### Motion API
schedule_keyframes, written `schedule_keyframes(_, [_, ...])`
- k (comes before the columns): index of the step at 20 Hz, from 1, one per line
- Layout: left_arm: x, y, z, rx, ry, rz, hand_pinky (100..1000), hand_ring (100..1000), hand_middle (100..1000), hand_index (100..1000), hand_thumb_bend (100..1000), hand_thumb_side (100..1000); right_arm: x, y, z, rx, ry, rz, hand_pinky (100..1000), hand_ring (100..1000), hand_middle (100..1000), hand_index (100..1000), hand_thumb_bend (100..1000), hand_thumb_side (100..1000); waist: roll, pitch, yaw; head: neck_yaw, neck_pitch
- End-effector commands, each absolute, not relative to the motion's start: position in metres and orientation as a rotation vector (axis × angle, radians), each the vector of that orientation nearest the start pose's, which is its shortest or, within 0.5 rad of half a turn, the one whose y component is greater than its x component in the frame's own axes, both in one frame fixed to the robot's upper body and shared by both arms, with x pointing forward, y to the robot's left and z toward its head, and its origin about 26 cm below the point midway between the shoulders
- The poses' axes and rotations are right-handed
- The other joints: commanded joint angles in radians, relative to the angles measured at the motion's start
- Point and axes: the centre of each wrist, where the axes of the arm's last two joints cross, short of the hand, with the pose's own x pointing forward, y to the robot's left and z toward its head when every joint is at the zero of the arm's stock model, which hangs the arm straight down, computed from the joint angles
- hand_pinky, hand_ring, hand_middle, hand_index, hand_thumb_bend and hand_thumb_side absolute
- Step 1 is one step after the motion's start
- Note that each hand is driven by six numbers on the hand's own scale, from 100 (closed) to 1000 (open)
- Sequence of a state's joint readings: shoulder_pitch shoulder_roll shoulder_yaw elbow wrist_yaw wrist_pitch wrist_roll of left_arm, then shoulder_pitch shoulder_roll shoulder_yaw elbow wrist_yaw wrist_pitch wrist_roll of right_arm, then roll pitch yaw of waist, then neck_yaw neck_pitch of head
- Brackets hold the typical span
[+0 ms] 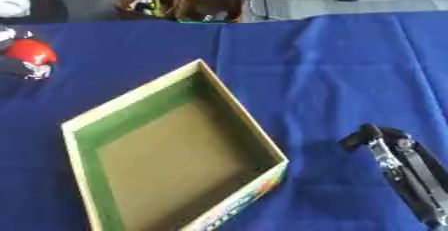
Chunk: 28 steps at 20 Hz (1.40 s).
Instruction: Pick up objects on the table and place them in the box.
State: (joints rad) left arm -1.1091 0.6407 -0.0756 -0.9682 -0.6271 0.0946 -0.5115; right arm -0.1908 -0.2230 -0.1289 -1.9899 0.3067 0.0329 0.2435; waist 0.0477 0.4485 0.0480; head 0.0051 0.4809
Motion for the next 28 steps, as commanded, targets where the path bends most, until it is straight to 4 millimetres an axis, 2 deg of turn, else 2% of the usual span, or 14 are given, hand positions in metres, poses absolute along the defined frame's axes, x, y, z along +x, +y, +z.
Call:
schedule_keyframes(1, [0.453, 0.340, 0.356, 0.958, -1.467, -1.107, 428, 644, 745, 755, 100, 245, 0.287, -0.289, 0.170, -0.419, -2.032, 0.560, 876, 694, 502, 614, 100, 1000, 0.002, -0.036, 0.005, -0.006, 0.009])
schedule_keyframes(7, [0.432, 0.318, 0.375, 0.923, -1.540, -1.219, 422, 624, 732, 716, 100, 253, 0.286, -0.290, 0.169, -0.412, -2.026, 0.555, 876, 694, 501, 614, 100, 1000, 0.007, -0.052, 0.009, -0.012, 0.018])
schedule_keyframes(13, [0.389, 0.279, 0.390, 0.901, -1.630, -1.355, 412, 608, 718, 668, 100, 239, 0.287, -0.289, 0.170, -0.401, -2.029, 0.554, 876, 694, 502, 614, 100, 1000, 0.010, -0.062, 0.011, -0.016, 0.018])
schedule_keyframes(14, [0.383, 0.273, 0.390, 0.895, -1.644, -1.371, 411, 604, 715, 644, 100, 248, 0.287, -0.289, 0.170, -0.399, -2.031, 0.554, 876, 694, 502, 615, 100, 1000, 0.009, -0.063, 0.010, -0.016, 0.017])
schedule_keyframes(20, [0.336, 0.227, 0.388, 0.780, -1.747, -1.555, 410, 602, 712, 631, 100, 262, 0.288, -0.289, 0.172, -0.391, -2.044, 0.555, 877, 695, 502, 615, 100, 1000, 0.006, -0.070, 0.009, -0.016, 0.015])
schedule_keyframes(26, [0.294, 0.195, 0.384, 0.660, -1.849, -1.643, 406, 594, 706, 617, 100, 286, 0.288, -0.289, 0.173, -0.387, -2.049, 0.554, 878, 697, 503, 616, 100, 999, 0.004, -0.073, 0.006, -0.020, 0.012])
schedule_keyframes(28, [0.286, 0.186, 0.381, 0.615, -1.867, -1.673, 402, 591, 701, 603, 100, 280, 0.288, -0.289, 0.173, -0.386, -2.049, 0.553, 878, 697, 503, 616, 100, 1000, 0.005, -0.074, 0.005, -0.023, 0.011])
